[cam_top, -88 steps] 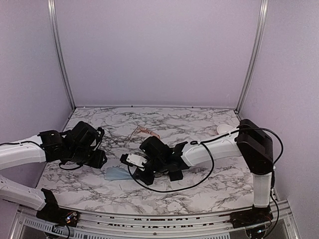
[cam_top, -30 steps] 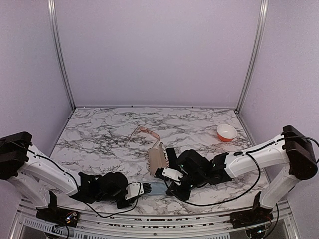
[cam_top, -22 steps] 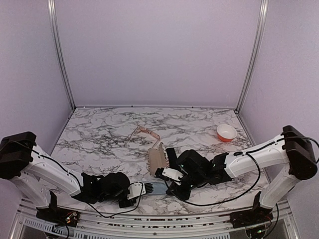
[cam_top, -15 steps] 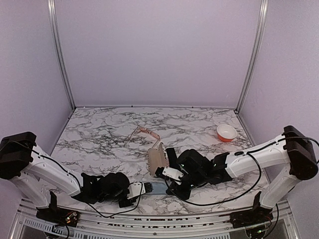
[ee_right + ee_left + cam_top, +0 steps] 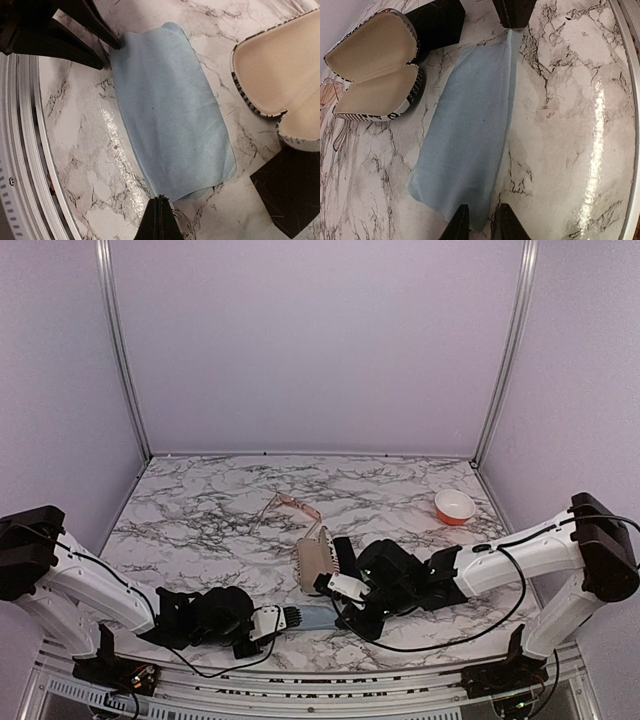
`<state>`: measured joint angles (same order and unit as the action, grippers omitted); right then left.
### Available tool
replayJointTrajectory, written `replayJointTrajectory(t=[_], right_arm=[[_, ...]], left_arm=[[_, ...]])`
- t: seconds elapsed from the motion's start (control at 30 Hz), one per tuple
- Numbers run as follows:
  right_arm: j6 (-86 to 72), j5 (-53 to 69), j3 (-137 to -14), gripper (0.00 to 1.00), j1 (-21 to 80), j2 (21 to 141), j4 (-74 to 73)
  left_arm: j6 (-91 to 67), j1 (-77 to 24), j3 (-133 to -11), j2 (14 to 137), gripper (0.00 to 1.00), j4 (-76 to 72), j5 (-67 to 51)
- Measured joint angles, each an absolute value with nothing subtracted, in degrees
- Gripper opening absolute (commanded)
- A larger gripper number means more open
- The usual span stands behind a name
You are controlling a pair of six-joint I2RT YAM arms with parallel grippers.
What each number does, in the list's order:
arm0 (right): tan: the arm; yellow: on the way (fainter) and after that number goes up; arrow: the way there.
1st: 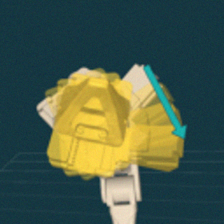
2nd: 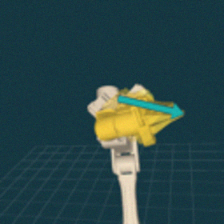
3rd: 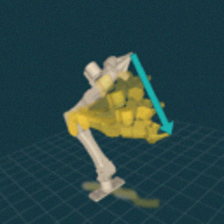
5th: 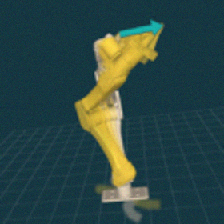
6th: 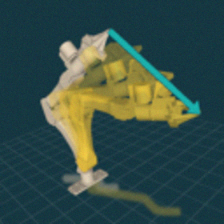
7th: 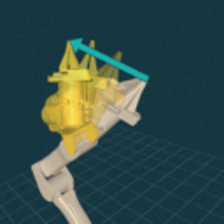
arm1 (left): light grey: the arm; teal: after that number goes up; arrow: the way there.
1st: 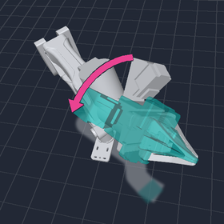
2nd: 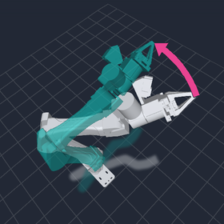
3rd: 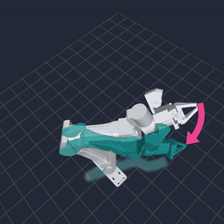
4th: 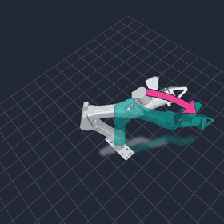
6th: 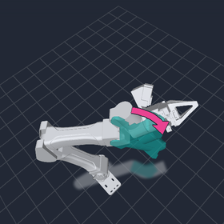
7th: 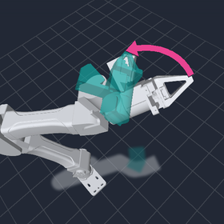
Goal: Organize the sunglasses
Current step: Move the folded cleaning cloth to the center of the board, then insert the folded cleaning cloth at the center of the board.
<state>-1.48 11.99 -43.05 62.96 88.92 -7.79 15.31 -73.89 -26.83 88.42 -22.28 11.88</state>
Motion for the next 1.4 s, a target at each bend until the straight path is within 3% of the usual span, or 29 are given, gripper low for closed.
replayJointTrajectory(t=[0.17, 0.4, 0.53, 1.4], right_arm=[[-2.2, 11.4, -42.0, 0.00, 62.9, 88.9, -7.8], [-3.0, 11.3, -41.1, 0.00, 62.8, 88.9, -7.7], [-3.0, 11.4, -41.1, 0.00, 62.8, 88.7, -7.7], [-2.7, 10.8, -47.3, 0.00, 62.7, 86.0, -10.5]], left_arm=[[14.9, -73.9, -27.2, 88.6, 0.07, -21.7, 10.8], [15.3, -73.9, -29.1, 91.0, 0.09, -22.2, 11.1], [15.8, -73.9, -30.2, 92.6, 0.00, -22.9, 11.7], [11.7, -71.9, -32.8, 81.2, 0.00, -9.8, 12.0]])
